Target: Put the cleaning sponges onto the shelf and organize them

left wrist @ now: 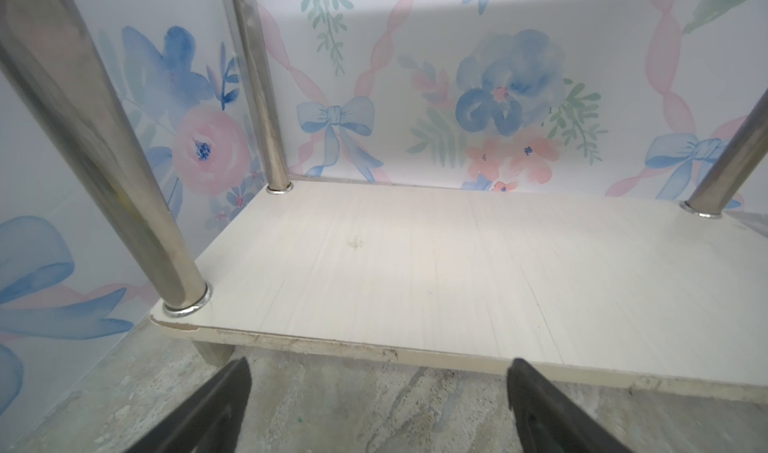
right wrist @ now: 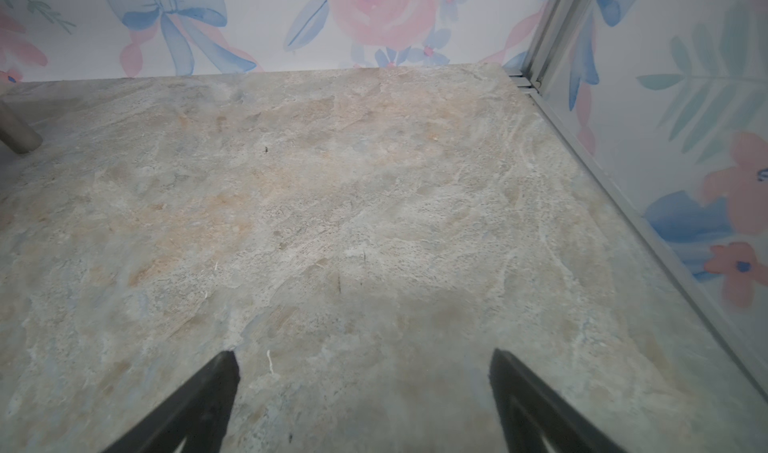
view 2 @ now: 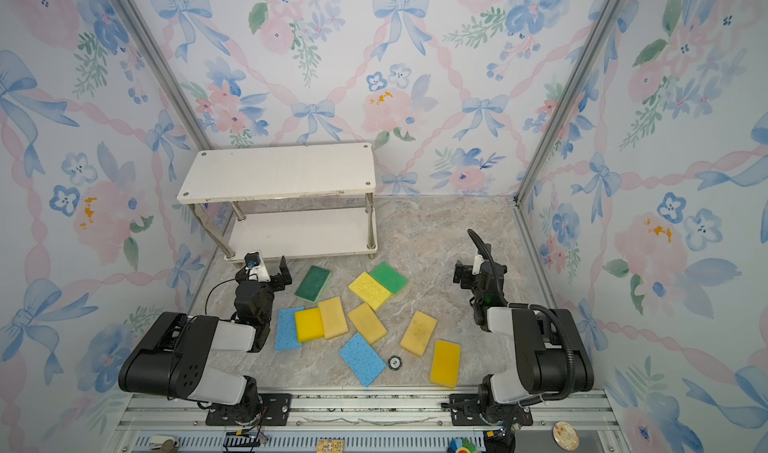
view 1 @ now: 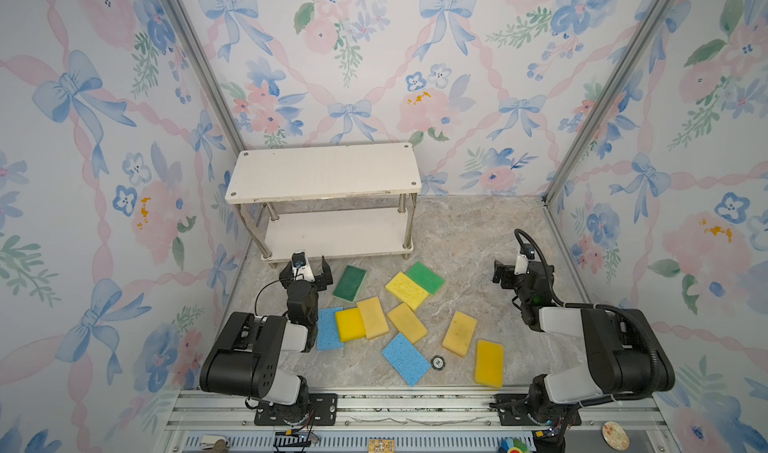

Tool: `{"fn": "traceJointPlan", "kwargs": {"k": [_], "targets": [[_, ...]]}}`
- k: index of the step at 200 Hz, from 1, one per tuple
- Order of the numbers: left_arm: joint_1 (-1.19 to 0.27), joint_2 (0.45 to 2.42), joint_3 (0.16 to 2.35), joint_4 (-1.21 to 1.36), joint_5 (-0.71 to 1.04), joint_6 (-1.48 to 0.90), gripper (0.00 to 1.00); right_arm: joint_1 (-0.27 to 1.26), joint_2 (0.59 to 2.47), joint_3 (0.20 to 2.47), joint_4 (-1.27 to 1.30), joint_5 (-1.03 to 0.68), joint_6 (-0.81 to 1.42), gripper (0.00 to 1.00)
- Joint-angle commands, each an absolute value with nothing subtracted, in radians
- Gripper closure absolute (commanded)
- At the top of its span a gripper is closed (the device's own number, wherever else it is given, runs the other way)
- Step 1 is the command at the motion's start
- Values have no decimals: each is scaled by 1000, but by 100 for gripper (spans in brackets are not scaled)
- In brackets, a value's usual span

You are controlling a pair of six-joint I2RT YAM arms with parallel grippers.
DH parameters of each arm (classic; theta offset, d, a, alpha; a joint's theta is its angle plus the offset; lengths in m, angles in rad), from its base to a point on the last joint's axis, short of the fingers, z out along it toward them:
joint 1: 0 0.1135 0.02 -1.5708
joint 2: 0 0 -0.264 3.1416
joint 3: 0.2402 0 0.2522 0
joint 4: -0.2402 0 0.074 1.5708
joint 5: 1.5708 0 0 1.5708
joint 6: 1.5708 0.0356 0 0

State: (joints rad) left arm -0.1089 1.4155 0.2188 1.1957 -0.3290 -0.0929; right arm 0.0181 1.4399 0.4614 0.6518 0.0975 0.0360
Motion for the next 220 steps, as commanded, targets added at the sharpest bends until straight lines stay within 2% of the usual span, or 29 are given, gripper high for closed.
{"fn": "traceJointPlan", "kwargs": {"k": [1,13,26,52,78,107,126,150,190,220], "targets": [[-109,1293,228,1081,-431,-149,2,11,1312,650,316,192,168,3],[-107,1205,227,1021,-498,-231,2,-12,1269,745,157,127,275,3],[-107,1099,238,937,-492,-295,2,-12,1245,857,-26,76,343,3],[-109,932,343,593,-470,-461,2,14,1259,1052,-264,-143,431,2],[-112,812,392,392,-320,-608,2,78,1296,1194,-390,-384,485,3],[-133,685,384,274,-162,-710,2,202,1355,1340,-401,-589,523,3],[-133,608,374,223,-83,-726,2,284,1407,1419,-378,-649,551,3],[-133,527,397,130,-45,-713,2,346,1475,1486,-301,-657,611,3],[-135,523,423,102,62,-709,2,400,1632,1614,-169,-671,729,3],[-136,510,426,86,72,-719,2,414,1752,1702,-91,-665,793,2]]}}
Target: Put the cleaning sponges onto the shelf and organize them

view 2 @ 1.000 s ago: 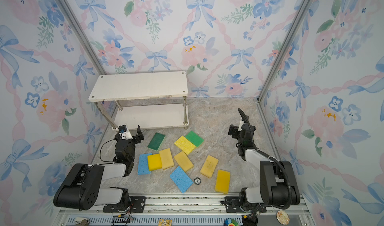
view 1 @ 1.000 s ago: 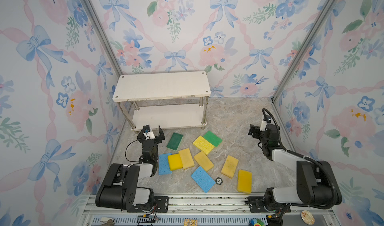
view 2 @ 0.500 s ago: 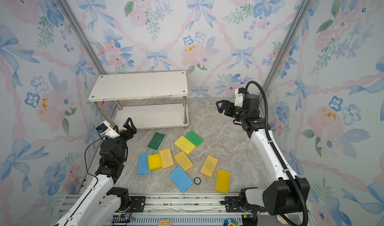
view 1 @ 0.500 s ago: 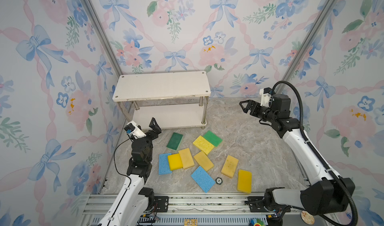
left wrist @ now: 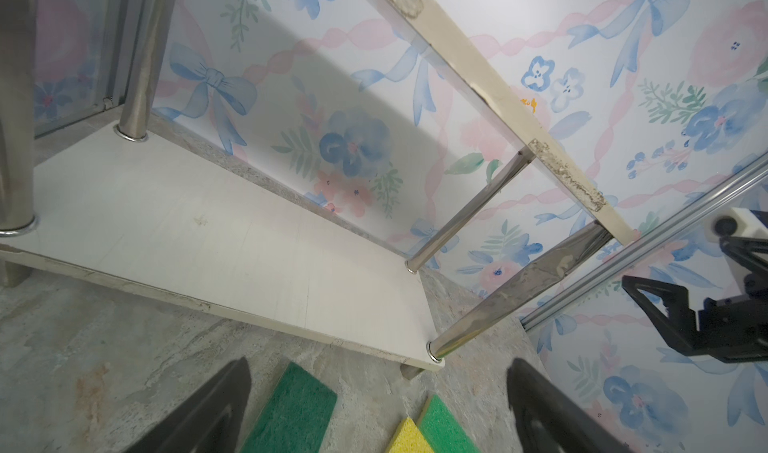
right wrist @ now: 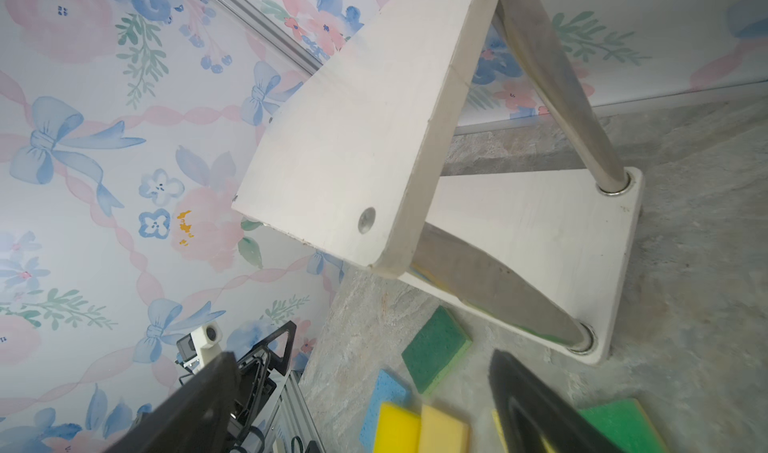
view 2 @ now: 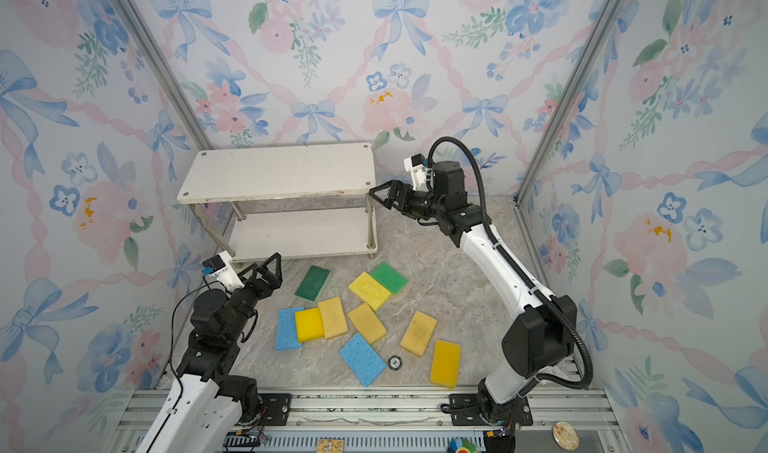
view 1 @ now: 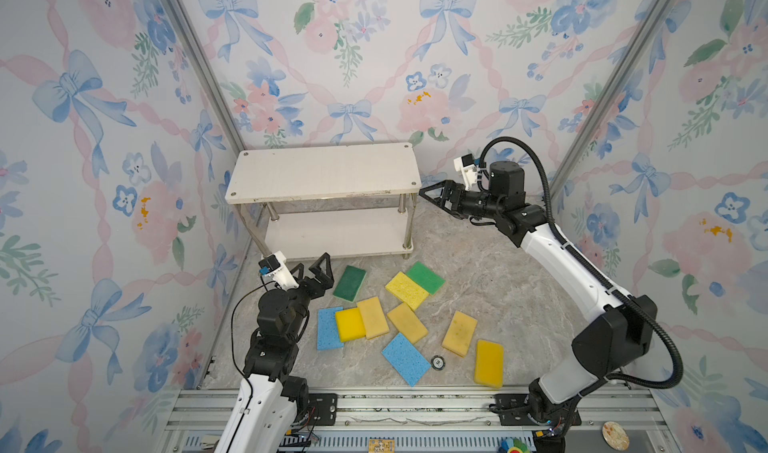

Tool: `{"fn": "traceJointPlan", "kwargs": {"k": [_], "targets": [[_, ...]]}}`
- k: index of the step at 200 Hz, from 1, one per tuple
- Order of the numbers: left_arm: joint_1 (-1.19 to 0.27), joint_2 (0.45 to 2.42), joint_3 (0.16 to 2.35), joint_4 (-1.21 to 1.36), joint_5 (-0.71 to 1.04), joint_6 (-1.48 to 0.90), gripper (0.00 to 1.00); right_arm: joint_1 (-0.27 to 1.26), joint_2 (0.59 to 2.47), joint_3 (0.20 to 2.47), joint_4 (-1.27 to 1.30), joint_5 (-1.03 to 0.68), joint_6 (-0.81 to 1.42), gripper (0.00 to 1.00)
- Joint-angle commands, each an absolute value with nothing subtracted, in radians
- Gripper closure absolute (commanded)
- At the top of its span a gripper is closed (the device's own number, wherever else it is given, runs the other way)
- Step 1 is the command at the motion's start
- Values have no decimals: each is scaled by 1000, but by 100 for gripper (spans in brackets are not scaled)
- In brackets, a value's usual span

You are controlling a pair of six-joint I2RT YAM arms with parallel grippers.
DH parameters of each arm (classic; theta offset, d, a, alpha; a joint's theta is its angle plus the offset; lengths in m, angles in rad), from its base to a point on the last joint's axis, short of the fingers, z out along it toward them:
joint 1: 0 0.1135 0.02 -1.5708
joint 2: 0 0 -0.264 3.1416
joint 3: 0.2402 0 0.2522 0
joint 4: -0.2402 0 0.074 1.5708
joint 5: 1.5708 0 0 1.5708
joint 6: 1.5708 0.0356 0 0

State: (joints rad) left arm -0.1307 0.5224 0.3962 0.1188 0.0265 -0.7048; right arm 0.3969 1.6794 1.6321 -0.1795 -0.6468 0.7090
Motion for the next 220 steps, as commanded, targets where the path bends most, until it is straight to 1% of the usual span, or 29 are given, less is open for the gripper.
{"fn": "traceJointPlan", "kwargs": {"k": [1,12,34,50,77,91,129,162,186,204,220], "targets": [[-136,509,426,85,71,-718,2,414,1757,1705,-88,-665,797,2],[-136,505,430,76,72,-716,2,414,1794,1737,-64,-674,818,0],[-137,505,433,69,68,-705,2,419,1860,1807,-31,-686,852,6],[-139,506,437,68,61,-697,2,423,1892,1844,-16,-675,875,7],[-143,514,447,66,46,-683,2,424,1927,1872,79,-680,972,7],[-146,522,453,61,37,-678,2,425,1944,1904,75,-682,992,9],[-147,536,465,61,18,-667,2,425,1989,1989,17,-701,1025,26],[-147,532,460,59,15,-671,2,419,1993,2003,-4,-688,1042,41],[-147,533,462,53,16,-670,2,413,1988,2005,-2,-677,1070,54],[-147,530,464,47,16,-672,2,410,1985,2025,-30,-670,1061,61],[-147,527,465,43,16,-672,2,407,1976,2029,-67,-643,1055,71]]}}
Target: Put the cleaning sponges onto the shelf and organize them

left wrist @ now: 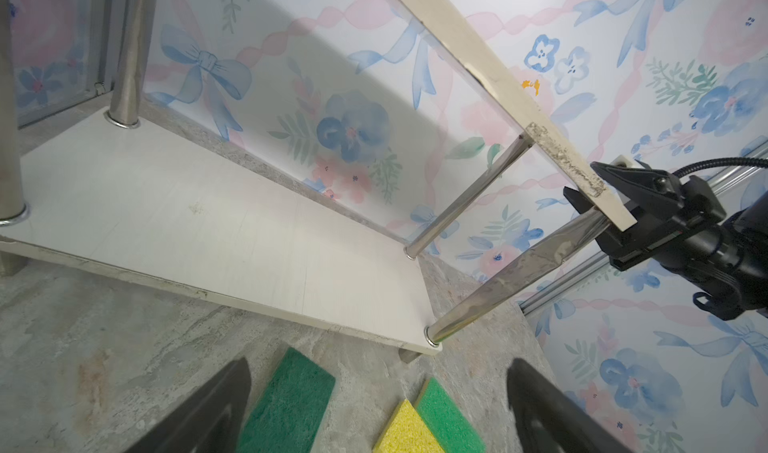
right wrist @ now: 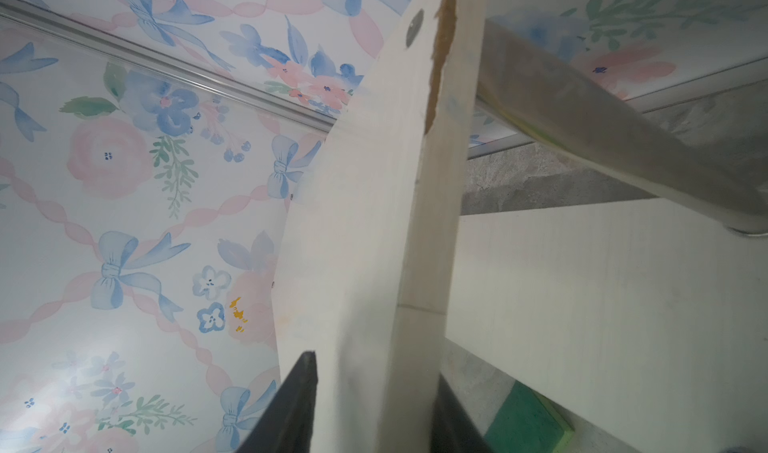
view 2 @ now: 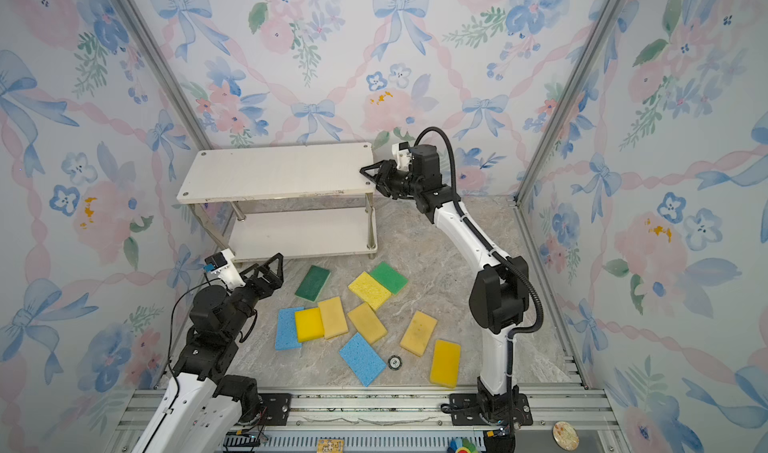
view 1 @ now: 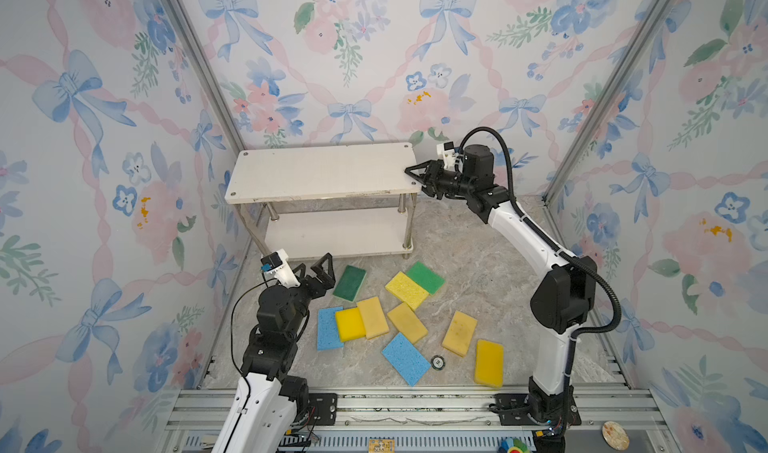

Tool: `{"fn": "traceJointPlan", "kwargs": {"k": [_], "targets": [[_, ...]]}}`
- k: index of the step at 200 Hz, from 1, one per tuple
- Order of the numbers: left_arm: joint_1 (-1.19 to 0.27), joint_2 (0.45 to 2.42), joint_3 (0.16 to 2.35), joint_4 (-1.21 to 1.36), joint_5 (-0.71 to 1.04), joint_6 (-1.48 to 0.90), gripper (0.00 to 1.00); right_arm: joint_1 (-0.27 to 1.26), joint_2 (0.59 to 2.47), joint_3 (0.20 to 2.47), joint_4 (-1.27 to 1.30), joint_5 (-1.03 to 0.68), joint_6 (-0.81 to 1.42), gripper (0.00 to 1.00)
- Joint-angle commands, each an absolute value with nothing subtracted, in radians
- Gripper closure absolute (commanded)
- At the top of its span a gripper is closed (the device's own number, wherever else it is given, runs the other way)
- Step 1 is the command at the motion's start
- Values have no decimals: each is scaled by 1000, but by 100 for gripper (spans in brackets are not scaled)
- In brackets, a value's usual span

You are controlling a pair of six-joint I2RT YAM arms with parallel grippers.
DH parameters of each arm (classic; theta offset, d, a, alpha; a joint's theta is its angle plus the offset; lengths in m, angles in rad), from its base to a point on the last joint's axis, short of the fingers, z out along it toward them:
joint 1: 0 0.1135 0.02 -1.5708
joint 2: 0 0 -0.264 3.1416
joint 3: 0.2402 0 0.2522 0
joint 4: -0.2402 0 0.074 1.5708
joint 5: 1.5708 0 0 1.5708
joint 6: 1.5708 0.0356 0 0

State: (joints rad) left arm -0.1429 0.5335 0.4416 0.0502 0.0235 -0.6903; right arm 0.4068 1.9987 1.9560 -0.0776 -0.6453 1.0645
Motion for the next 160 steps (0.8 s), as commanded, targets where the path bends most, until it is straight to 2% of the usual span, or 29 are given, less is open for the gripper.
{"fn": "traceJointPlan", "kwargs": {"k": [1,57,119,160], "targets": [[-147,527,466,44,15,-673,2,407,1976,2028,-69,-641,1055,71],[-147,529,477,41,16,-682,2,362,1896,1931,-10,-578,1096,87],[-147,532,482,42,17,-694,2,256,1768,1808,12,-593,1111,88],[-147,531,480,43,16,-700,2,168,1724,1796,-67,-703,1083,88]]}}
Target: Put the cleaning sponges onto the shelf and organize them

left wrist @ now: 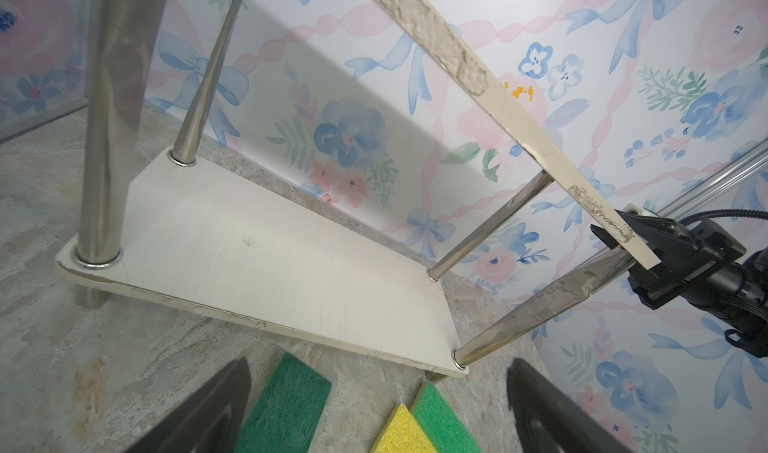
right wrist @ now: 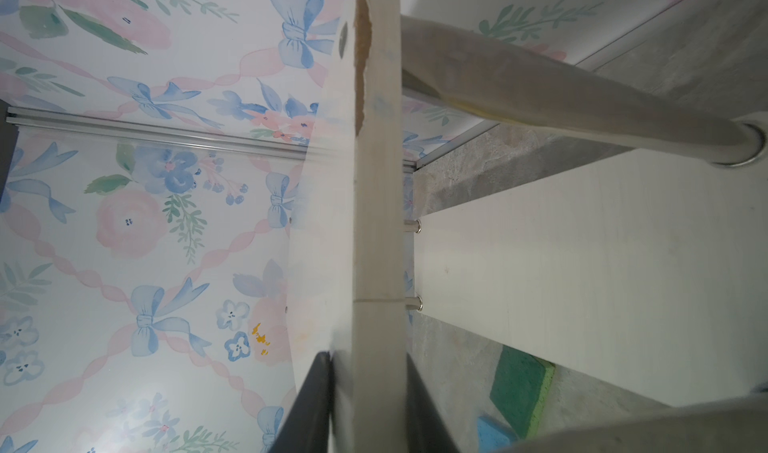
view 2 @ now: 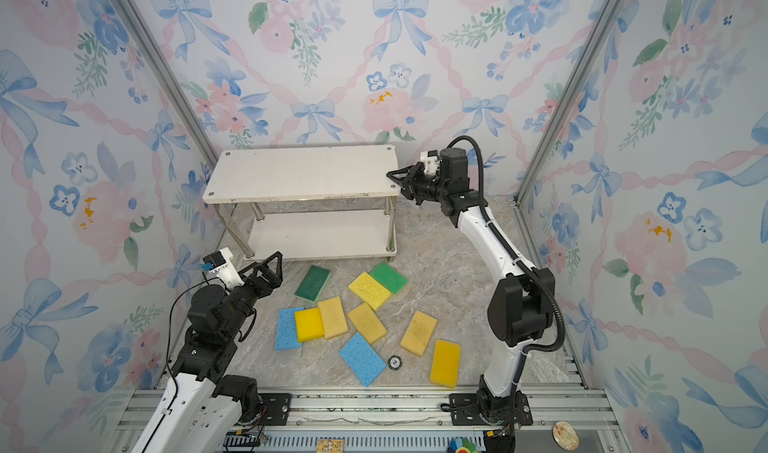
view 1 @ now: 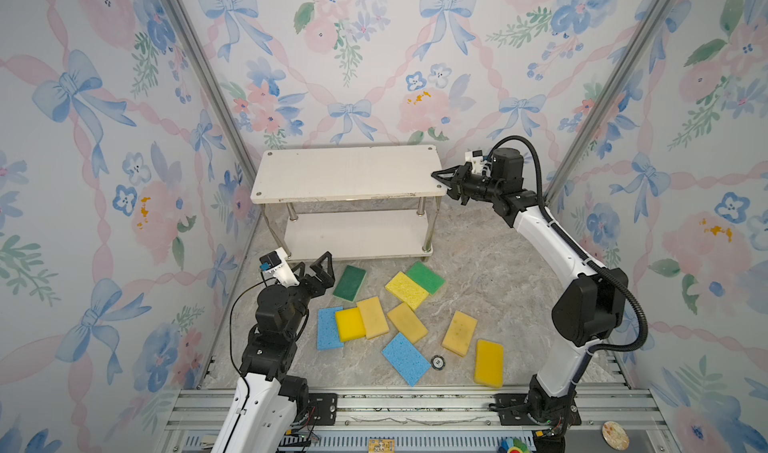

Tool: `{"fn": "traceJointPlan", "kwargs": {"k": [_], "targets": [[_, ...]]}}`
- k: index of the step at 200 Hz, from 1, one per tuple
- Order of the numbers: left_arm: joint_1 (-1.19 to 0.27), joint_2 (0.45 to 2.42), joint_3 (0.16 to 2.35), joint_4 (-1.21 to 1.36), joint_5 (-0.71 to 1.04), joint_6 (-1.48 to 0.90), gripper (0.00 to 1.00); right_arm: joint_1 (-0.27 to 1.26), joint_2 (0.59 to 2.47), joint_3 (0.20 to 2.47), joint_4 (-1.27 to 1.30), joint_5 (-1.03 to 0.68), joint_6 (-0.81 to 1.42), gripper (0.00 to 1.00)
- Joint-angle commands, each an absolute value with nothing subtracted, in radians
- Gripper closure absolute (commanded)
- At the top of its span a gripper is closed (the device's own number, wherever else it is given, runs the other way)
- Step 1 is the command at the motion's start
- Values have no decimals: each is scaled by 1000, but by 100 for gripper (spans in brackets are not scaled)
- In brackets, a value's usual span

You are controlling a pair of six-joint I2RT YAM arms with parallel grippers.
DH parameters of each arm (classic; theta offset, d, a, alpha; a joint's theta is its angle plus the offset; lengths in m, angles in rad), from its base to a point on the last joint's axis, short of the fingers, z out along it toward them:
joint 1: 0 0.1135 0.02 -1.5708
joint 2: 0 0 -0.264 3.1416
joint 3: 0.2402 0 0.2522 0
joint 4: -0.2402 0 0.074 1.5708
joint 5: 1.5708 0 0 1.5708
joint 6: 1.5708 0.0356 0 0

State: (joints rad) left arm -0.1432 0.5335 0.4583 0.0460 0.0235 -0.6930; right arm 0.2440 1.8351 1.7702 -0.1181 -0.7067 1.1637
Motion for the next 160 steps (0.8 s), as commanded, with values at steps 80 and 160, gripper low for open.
{"fn": "traceJointPlan", "kwargs": {"k": [80,160], "targets": [[-147,506,467,32,-46,-684,2,-93,1540,1582,-144,-847,1028,86],[-134,594,487,32,-147,-704,2,-164,1520,1549,-258,-870,930,48]]}}
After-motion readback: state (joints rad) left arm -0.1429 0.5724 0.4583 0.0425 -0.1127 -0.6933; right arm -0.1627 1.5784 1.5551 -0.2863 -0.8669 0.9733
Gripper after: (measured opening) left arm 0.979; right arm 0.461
